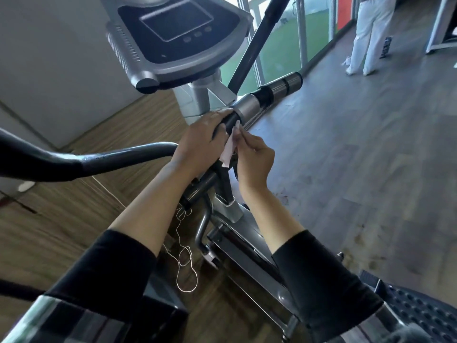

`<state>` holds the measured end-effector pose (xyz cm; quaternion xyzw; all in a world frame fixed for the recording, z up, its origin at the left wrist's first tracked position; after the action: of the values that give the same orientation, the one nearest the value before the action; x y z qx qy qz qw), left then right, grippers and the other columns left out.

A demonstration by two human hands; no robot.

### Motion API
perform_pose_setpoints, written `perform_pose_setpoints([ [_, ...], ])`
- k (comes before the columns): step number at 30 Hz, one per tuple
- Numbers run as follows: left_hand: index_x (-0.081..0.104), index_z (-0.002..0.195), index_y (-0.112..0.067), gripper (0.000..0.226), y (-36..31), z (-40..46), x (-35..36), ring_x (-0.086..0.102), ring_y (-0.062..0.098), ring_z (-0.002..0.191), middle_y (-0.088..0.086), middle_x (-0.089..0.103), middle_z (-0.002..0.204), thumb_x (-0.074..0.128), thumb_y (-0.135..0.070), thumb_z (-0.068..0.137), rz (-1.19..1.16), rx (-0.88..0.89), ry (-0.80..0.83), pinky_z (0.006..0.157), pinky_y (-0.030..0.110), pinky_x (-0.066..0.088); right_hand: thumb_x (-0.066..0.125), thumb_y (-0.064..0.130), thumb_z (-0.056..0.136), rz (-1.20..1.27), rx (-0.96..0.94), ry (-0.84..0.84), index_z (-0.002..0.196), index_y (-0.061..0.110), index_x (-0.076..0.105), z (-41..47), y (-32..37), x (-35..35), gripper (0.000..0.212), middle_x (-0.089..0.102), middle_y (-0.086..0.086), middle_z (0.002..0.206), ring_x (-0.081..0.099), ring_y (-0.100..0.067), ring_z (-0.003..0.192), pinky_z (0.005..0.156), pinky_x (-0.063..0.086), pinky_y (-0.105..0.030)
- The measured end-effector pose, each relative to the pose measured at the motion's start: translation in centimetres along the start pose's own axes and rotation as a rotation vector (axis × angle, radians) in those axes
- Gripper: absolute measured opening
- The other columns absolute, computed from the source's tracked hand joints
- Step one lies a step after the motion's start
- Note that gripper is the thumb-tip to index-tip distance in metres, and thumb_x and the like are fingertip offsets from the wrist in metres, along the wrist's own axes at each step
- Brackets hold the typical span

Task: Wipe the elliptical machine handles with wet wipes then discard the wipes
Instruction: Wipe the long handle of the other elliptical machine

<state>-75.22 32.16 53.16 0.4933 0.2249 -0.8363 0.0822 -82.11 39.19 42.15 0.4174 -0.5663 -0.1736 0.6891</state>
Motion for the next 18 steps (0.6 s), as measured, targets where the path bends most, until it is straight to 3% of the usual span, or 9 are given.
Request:
perform_pose_setpoints([
  [3,0.057,0.132,-0.016,0.04,0.2,-0.1,-0.4,0.048,0.008,0.128,-0.003,0.056,0.137,0.041,-0.01,0.096,-0.06,-0.019,-0.011,0.107,0.014,0.031,0.072,0.018,0.082,-0.009,0.005,-0.044,0.09,0.006,0.075,0.4,0.1,0.1,0.014,0.068,-0.004,0.081,0.066,-0.027,0.086,0.088,0.052,-0.049],
  [7,0.058,0.13,-0.017,0.04,0.2,-0.3,-0.6,0.048,0.007,0.125,-0.004,0.057,0.135,0.041,-0.008,0.096,-0.11,-0.047,-0.017,0.101,0.01,0.031,0.07,0.016,0.085,-0.04,-0.022,-0.012,0.096,0.008,0.075,-1.0,0.3,0.1,0.015,0.066,0.0,0.08,0.065,-0.018,0.083,0.08,0.054,-0.031],
  [12,0.058,0.13,-0.019,0.039,0.0,-0.4,-0.8,0.048,0.002,0.121,-0.006,0.058,0.134,0.042,-0.008,0.096,-0.128,-0.061,-0.027,0.09,-0.005,0.026,0.07,0.017,0.084,-0.121,-0.064,-0.063,0.095,0.008,0.075,0.0,2.2,0.0,0.015,0.064,0.006,0.078,0.065,-0.015,0.084,0.081,0.052,-0.022],
  [14,0.058,0.13,-0.021,0.039,-0.1,-0.5,-1.0,0.049,0.005,0.122,-0.007,0.057,0.134,0.042,-0.009,0.097,-0.135,-0.063,-0.02,0.093,0.001,0.03,0.07,0.017,0.084,-0.137,-0.061,-0.084,0.096,0.01,0.075,0.1,2.3,-0.1,0.014,0.065,0.007,0.078,0.065,-0.01,0.081,0.079,0.05,-0.018],
  [18,0.054,0.134,-0.02,0.039,-0.1,-0.6,-0.9,0.046,0.008,0.127,-0.006,0.054,0.138,0.042,-0.01,0.099,-0.161,-0.066,0.082,0.105,0.018,0.032,0.07,0.019,0.085,-0.153,-0.096,-0.04,0.097,0.011,0.075,-0.9,2.0,0.0,0.015,0.069,0.004,0.08,0.067,-0.016,0.087,0.083,0.053,-0.026],
])
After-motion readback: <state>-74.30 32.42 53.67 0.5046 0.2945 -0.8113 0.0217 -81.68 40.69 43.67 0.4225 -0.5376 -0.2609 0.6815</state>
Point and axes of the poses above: each hand's wrist, its own z-axis towards the middle knuckle, its own x-axis out of the palm, y = z × x, the point moved 10 cm from there along z, towards the middle knuckle
